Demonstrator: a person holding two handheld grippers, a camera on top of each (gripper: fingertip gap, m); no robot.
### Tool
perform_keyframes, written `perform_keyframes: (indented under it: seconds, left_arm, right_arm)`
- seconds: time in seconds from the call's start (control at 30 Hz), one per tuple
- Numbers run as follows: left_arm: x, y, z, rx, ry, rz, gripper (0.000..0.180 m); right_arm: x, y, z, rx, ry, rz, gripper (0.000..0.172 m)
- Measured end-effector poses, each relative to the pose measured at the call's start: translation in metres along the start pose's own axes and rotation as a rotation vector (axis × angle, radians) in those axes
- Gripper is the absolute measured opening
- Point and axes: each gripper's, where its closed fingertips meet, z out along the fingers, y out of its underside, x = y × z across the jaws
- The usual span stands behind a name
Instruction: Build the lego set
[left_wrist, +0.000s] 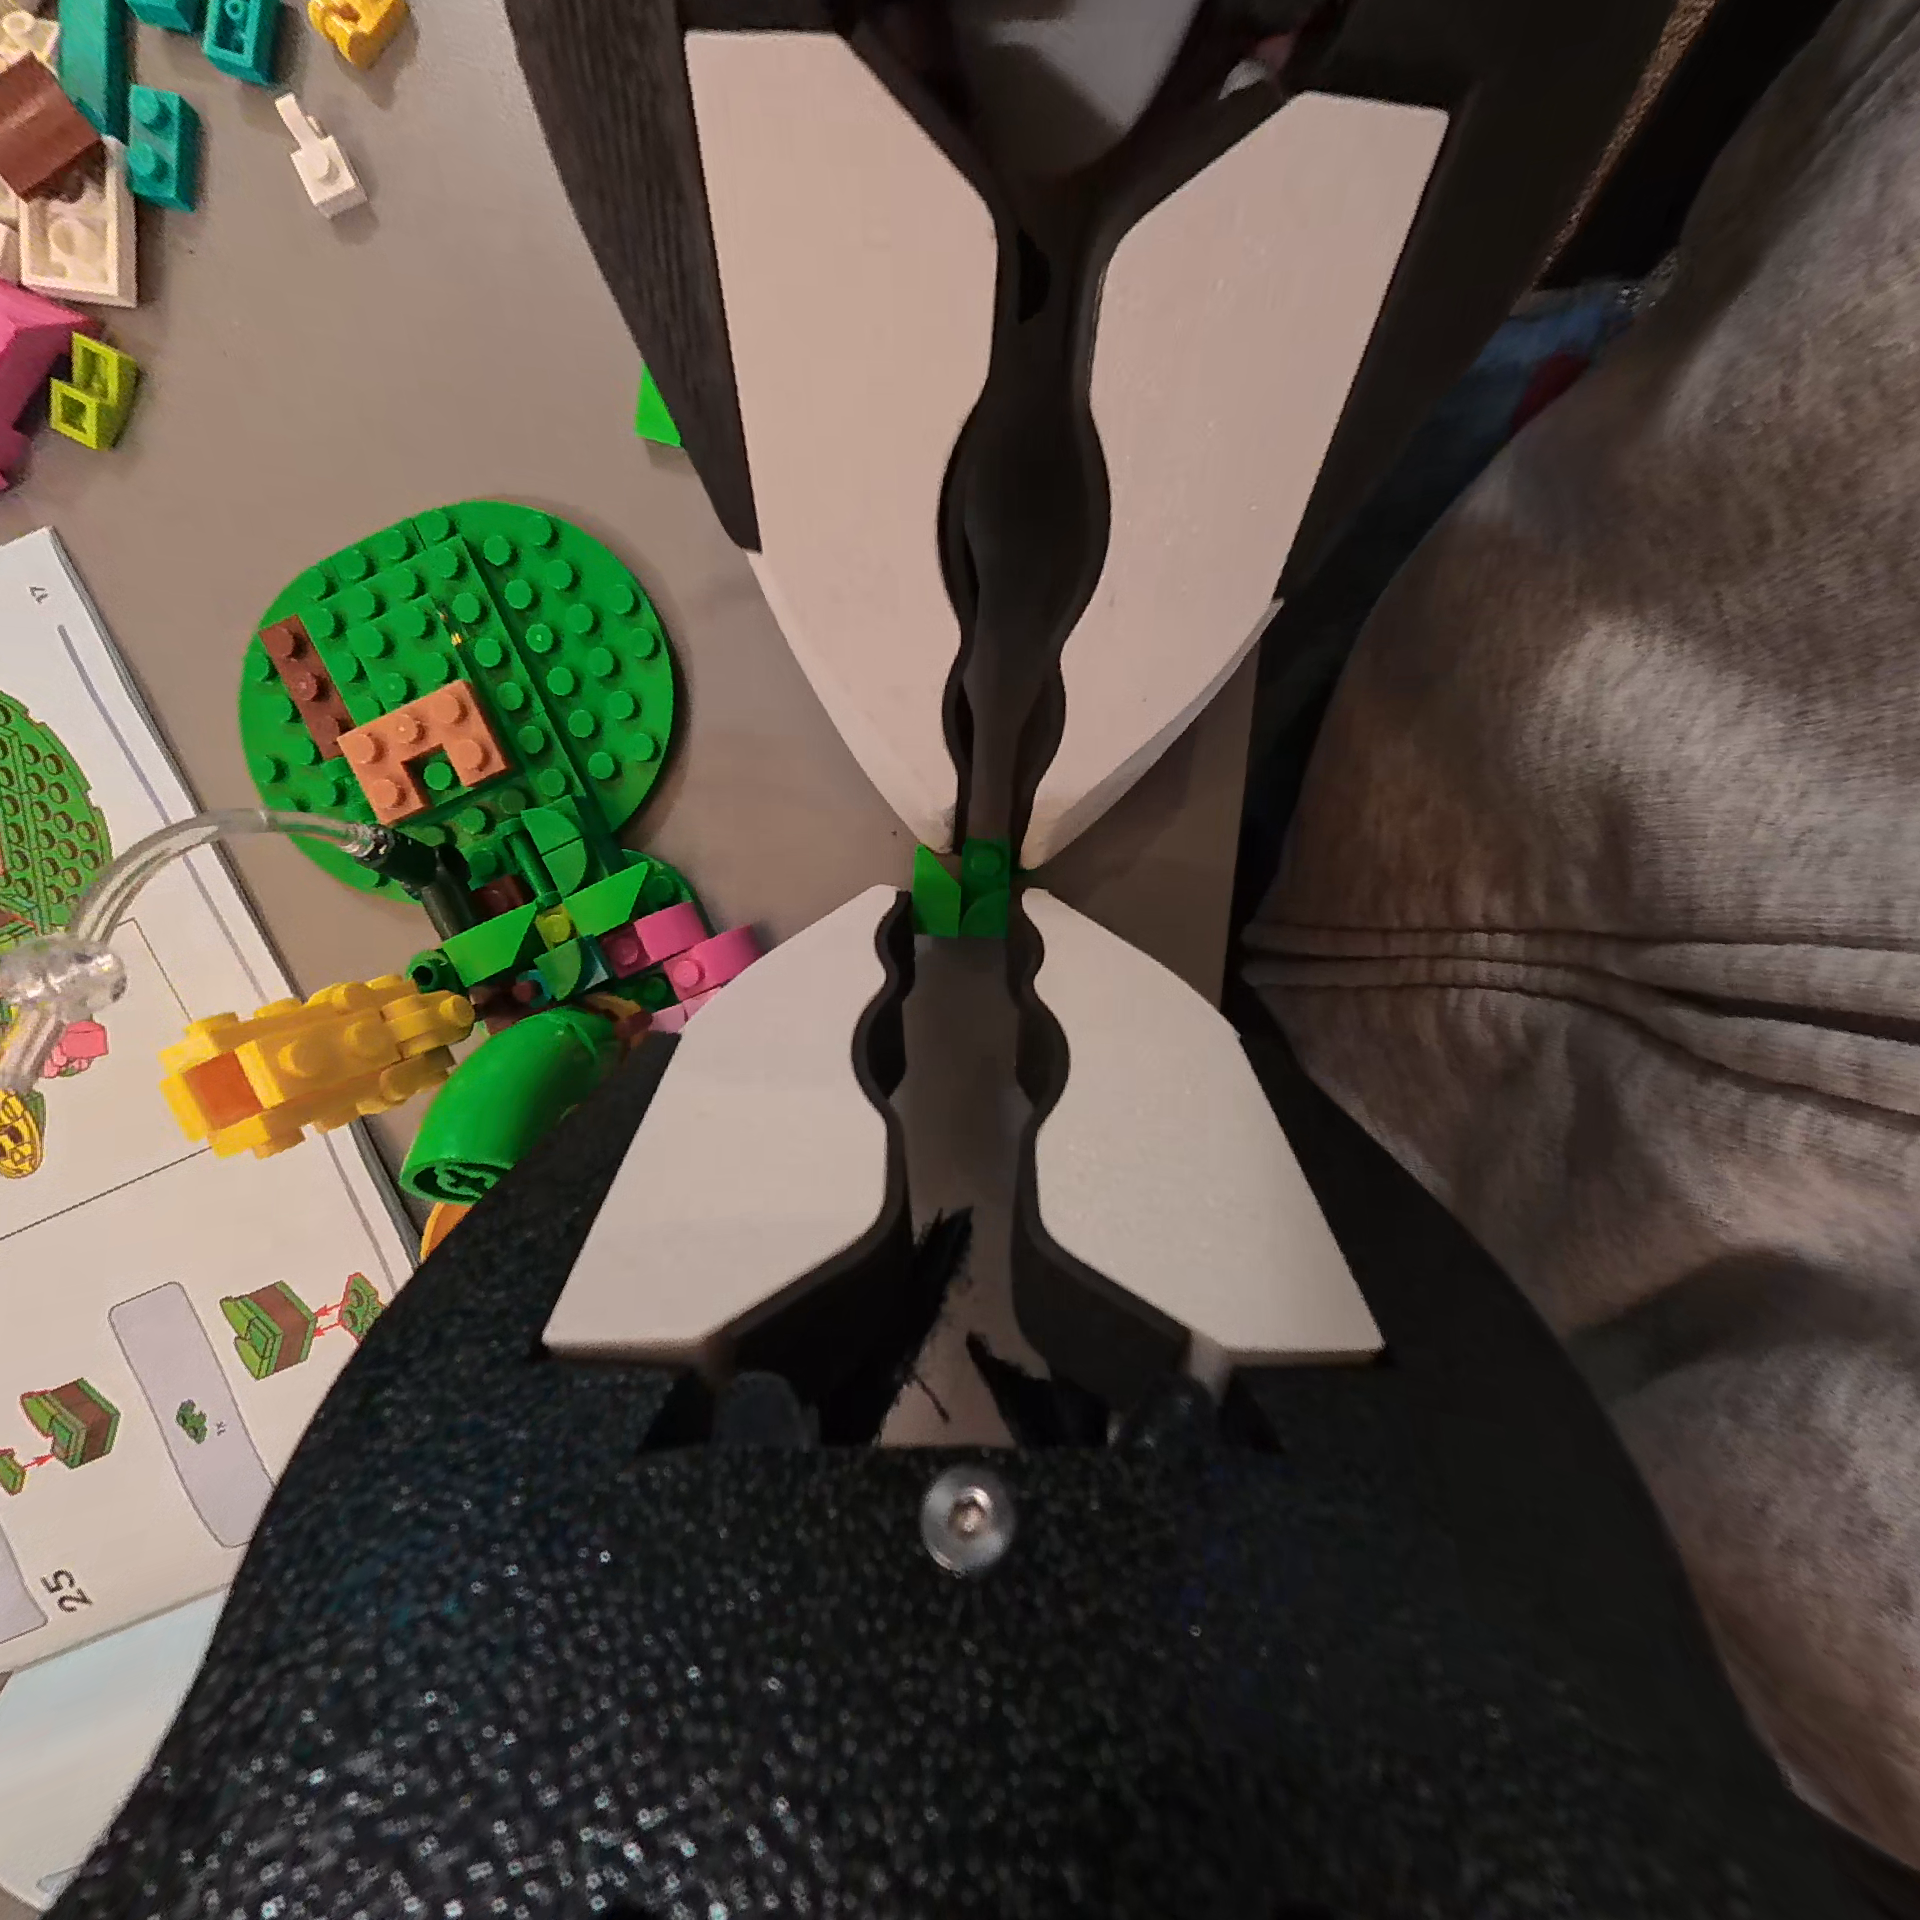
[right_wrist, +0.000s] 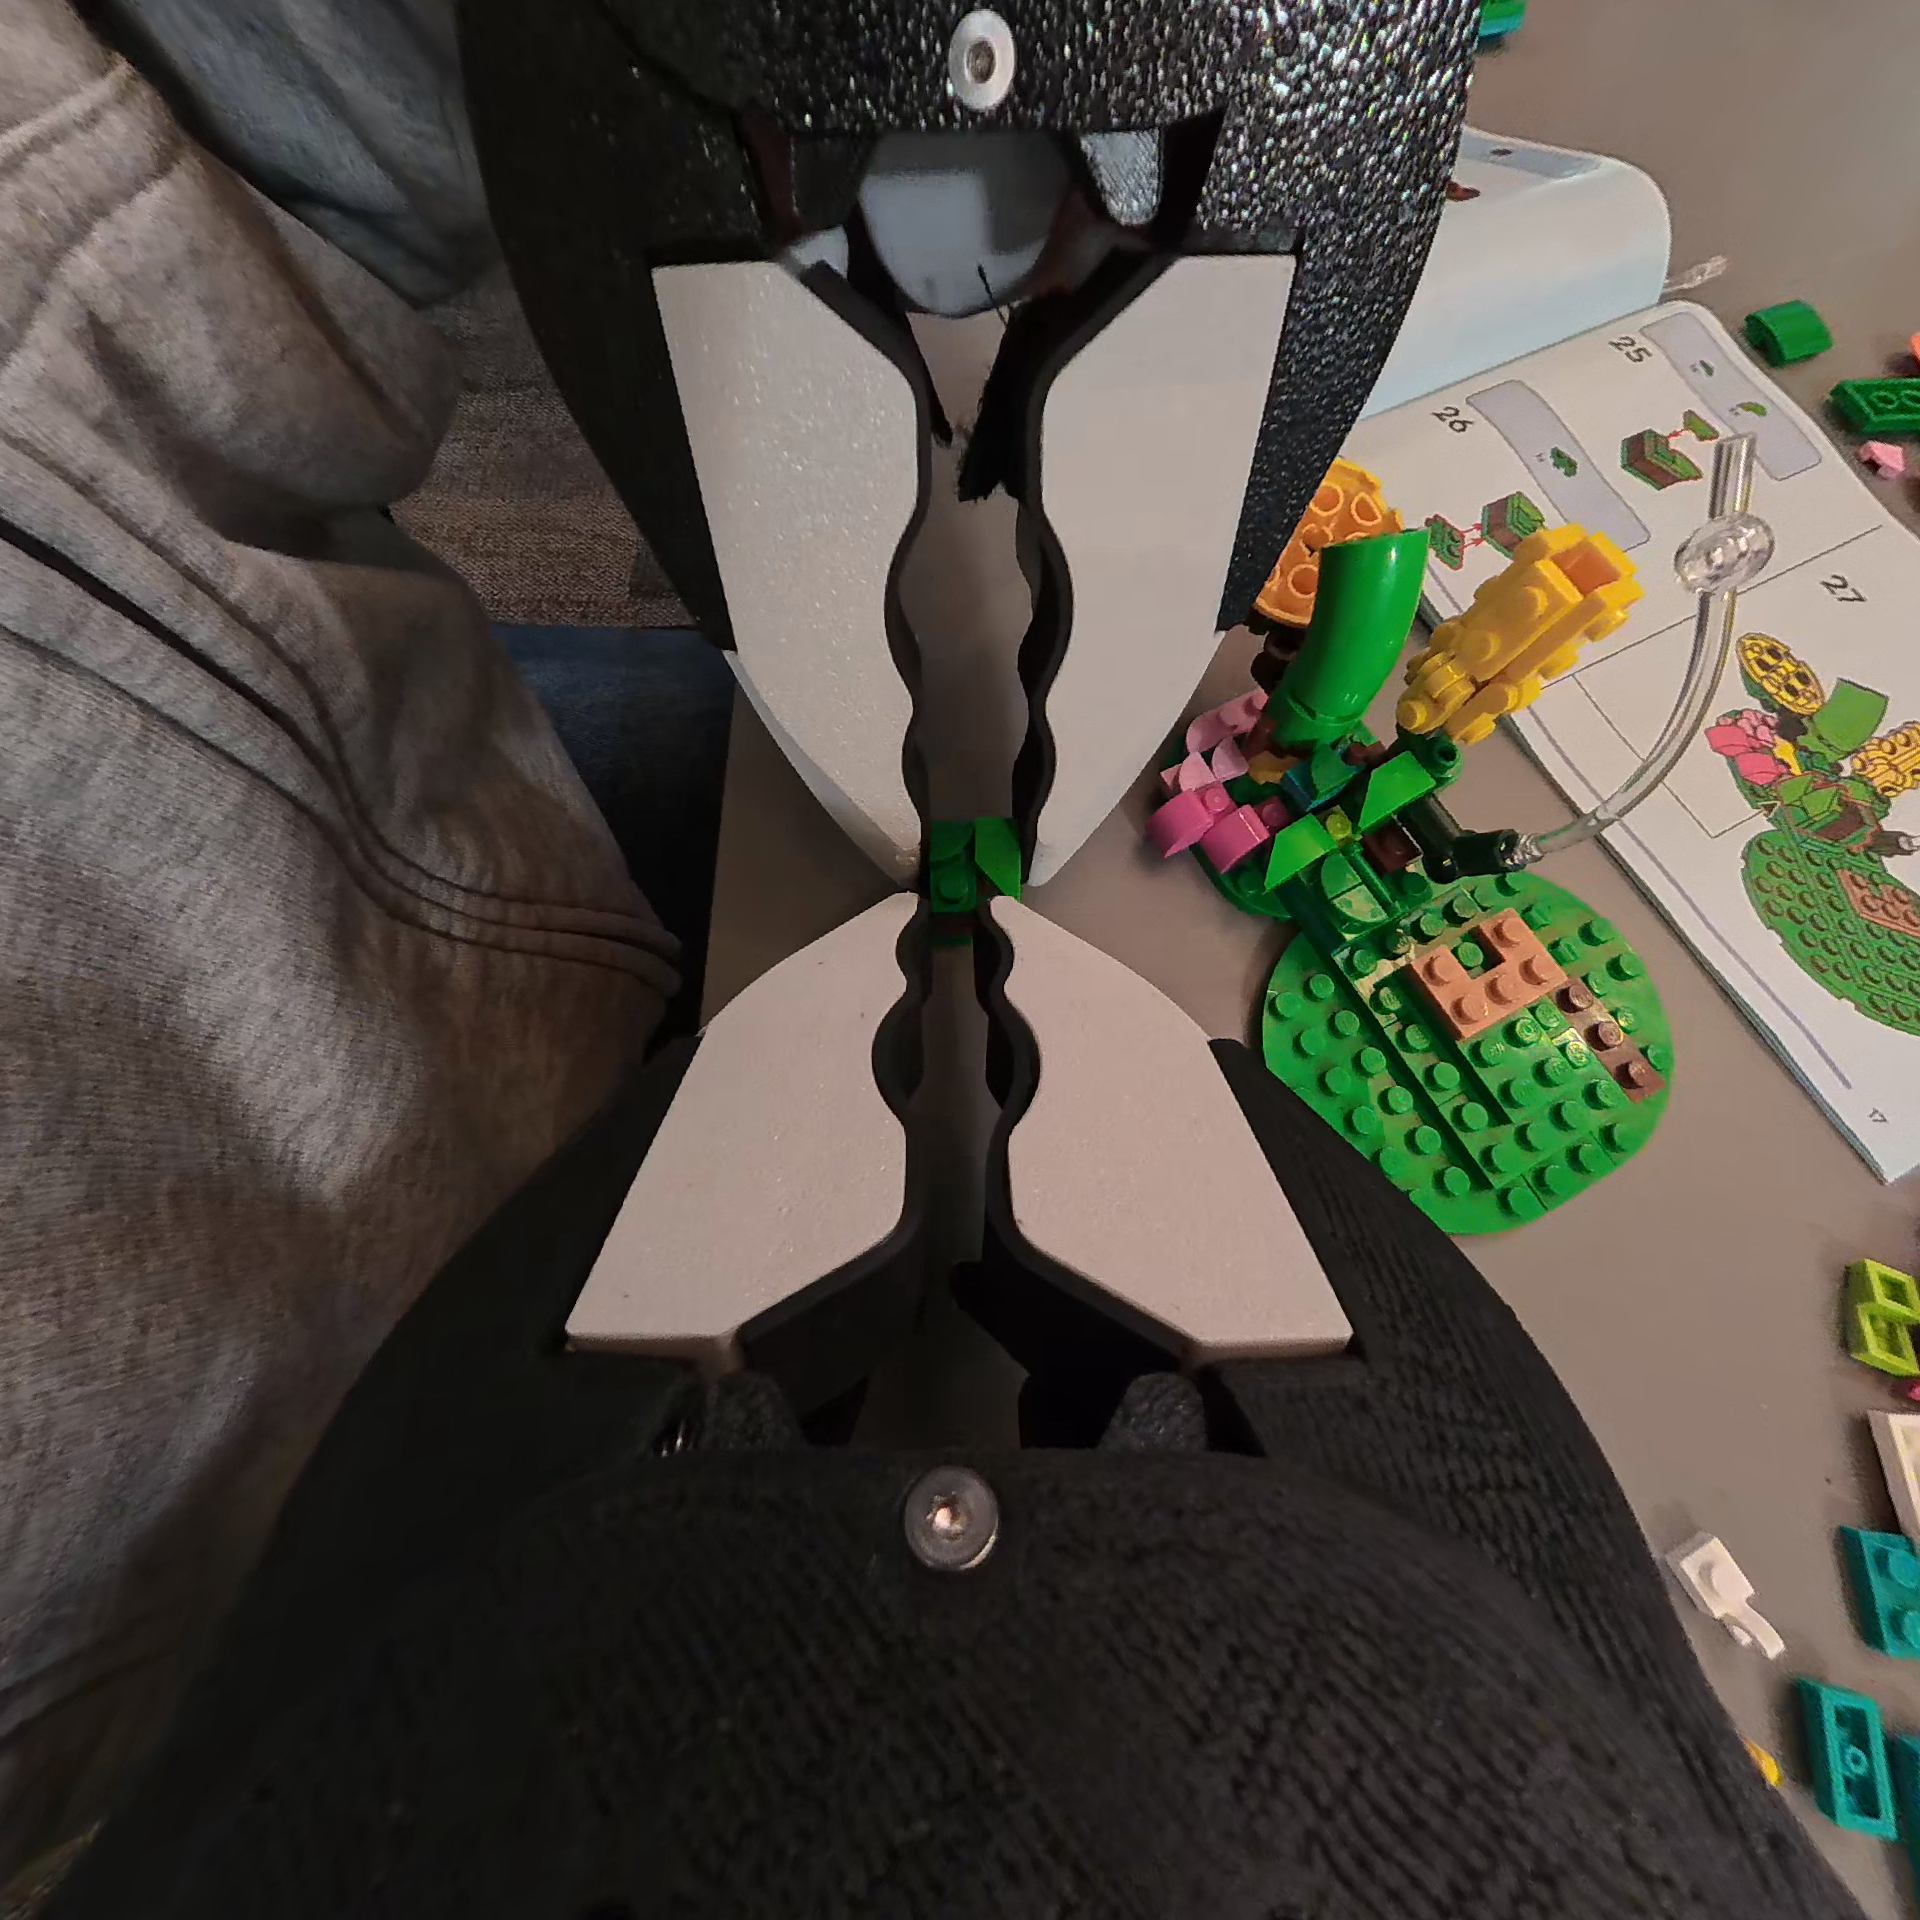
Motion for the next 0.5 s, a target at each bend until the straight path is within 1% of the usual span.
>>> perform_keyframes:
  seconds: [0.1,0.23,0.33,0.4,0.5]
  left_arm:
    - [0.0,0.0,0.0,-0.001,-0.004,0.004,0.016]
    - [0.0,-0.001,0.0,0.032,-0.011,-0.006,0.016]
    - [-0.005,0.0,-0.001,0.069,-0.06,-0.027,0.017]
    - [-0.008,-0.001,-0.006,0.127,-0.069,-0.069,0.016]
    - [-0.006,-0.012,-0.023,0.306,-0.009,-0.174,0.016]
  right_arm:
    - [0.0,0.0,0.0,0.0,0.003,0.003,0.007]
    - [-0.001,0.0,0.0,0.004,-0.012,0.028,0.007]
    - [-0.002,-0.004,-0.005,0.018,-0.015,0.021,0.02]
    - [0.002,-0.009,-0.014,0.044,0.009,0.007,0.024]
    - [0.008,-0.02,-0.027,0.097,0.045,-0.026,0.032]
